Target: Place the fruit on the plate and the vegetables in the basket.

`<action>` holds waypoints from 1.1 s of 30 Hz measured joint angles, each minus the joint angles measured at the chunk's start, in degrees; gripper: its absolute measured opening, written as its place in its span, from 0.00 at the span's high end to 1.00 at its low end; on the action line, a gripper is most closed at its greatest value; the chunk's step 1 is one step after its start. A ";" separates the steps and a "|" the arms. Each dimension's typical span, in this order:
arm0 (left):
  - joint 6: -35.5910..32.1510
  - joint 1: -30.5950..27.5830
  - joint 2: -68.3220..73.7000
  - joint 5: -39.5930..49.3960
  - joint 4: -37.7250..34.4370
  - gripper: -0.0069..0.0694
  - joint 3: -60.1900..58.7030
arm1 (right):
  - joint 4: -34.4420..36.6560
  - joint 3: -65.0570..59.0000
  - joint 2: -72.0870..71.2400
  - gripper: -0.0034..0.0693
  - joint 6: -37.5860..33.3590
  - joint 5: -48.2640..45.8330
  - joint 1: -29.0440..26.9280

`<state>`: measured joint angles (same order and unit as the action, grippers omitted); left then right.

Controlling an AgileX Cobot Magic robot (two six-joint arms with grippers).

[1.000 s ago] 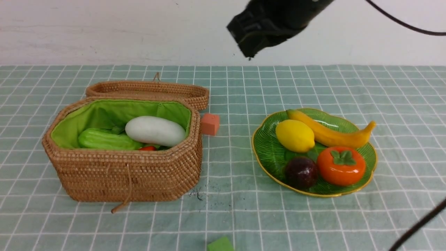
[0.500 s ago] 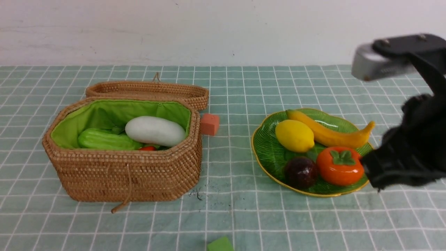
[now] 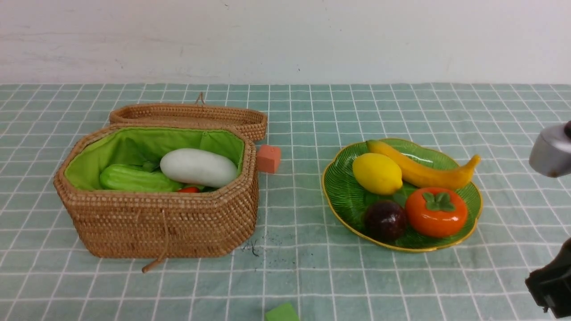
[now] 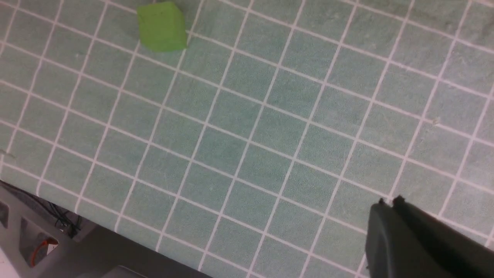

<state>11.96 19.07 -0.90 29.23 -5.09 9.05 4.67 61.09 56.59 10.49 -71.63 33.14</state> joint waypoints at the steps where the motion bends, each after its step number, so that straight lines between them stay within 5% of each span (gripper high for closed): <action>1: 0.00 0.00 0.00 -0.05 0.00 0.92 -1.00 | 0.00 -0.04 0.00 0.95 0.00 0.00 0.00; 10: 0.00 -0.04 0.00 -0.38 0.00 0.91 -1.36 | -7.55 -4.58 -5.43 0.94 -1.34 8.87 -5.15; 14: 0.00 -0.04 0.00 -0.49 0.00 0.91 -1.36 | -6.60 -27.69 -25.55 0.95 -4.62 33.21 -18.94; 21: 0.00 -0.04 0.00 -0.60 0.00 0.90 -1.36 | -8.16 -59.57 -53.29 0.96 -4.84 54.24 -30.44; 33: 0.00 -0.04 0.00 -0.87 -0.11 0.89 -1.40 | -8.43 -61.97 -57.21 0.96 -1.64 49.50 -32.46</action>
<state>11.96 19.02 -0.90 28.36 -5.20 7.65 -3.76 -0.88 -0.62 8.85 -22.13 0.68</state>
